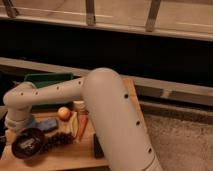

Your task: Wipe purple bowl with brush

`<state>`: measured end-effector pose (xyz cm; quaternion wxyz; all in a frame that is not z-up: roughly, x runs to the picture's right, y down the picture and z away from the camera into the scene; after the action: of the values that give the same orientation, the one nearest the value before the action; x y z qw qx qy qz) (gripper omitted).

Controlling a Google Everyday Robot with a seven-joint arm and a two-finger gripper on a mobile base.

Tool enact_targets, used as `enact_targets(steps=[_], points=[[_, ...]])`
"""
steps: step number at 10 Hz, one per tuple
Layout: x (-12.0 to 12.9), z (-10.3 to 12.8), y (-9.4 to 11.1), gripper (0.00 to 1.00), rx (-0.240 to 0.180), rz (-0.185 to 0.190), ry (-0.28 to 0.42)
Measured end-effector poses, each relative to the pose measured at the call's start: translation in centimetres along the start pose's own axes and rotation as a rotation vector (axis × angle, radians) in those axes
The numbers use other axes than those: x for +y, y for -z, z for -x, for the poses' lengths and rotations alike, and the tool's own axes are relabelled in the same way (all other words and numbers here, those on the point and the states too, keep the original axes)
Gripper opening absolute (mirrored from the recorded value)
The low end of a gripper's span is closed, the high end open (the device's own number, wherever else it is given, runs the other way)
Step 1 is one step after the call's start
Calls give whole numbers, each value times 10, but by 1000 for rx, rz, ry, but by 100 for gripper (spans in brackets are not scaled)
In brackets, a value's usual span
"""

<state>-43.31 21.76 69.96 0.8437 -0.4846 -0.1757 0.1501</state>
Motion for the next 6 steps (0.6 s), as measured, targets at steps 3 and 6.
enact_targets(steps=[3,6], points=[[11,-14,-2,0,-6,16,-33],[-3,-29,9,0,4,-6,-75]])
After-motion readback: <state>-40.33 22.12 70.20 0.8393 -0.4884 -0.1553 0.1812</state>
